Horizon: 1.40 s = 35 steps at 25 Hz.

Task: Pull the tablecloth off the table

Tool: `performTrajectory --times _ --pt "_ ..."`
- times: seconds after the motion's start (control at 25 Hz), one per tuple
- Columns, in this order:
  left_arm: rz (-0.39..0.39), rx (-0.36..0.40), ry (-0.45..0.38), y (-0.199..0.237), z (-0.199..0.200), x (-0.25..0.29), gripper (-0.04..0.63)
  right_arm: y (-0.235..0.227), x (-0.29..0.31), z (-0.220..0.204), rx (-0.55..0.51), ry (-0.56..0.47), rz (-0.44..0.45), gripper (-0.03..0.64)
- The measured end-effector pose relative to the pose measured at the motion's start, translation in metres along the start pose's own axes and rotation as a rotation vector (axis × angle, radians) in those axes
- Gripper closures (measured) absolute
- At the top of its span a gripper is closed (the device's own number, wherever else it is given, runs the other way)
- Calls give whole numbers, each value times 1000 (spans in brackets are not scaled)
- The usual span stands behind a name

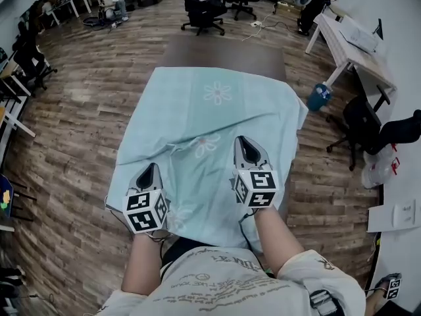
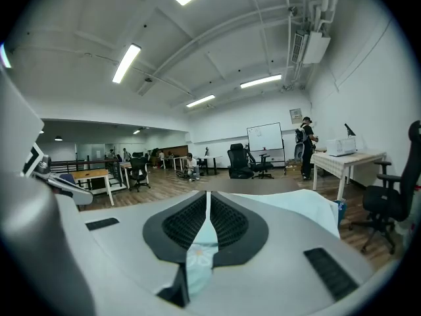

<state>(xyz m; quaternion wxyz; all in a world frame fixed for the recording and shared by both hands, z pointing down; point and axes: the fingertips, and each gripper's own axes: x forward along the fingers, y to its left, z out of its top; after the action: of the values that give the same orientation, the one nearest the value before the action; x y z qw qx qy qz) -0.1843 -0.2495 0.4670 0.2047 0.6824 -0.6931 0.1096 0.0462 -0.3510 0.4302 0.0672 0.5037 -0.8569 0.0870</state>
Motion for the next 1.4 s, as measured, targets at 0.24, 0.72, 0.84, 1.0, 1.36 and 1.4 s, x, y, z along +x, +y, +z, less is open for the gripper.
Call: performTrajectory --times 0.24,0.72,0.84,1.0,1.36,1.4 --pt "35 -27 95 46 -28 36 581 -33 34 -13 -46 52 -38 592" --pt "108 -112 257 125 -90 78 487 -155 99 -77 -174 284 -155 465" --pt "126 -114 305 140 -112 90 457 -177 116 -91 -208 303 -167 446" --pt "148 -95 352 154 -137 103 386 -212 140 -108 -195 318 -208 411" --pt "158 -72 432 161 -173 118 330 -284 184 -141 -176 433 -279 370" --pt "161 -73 441 162 -177 119 330 -290 187 -148 -147 451 -281 370"
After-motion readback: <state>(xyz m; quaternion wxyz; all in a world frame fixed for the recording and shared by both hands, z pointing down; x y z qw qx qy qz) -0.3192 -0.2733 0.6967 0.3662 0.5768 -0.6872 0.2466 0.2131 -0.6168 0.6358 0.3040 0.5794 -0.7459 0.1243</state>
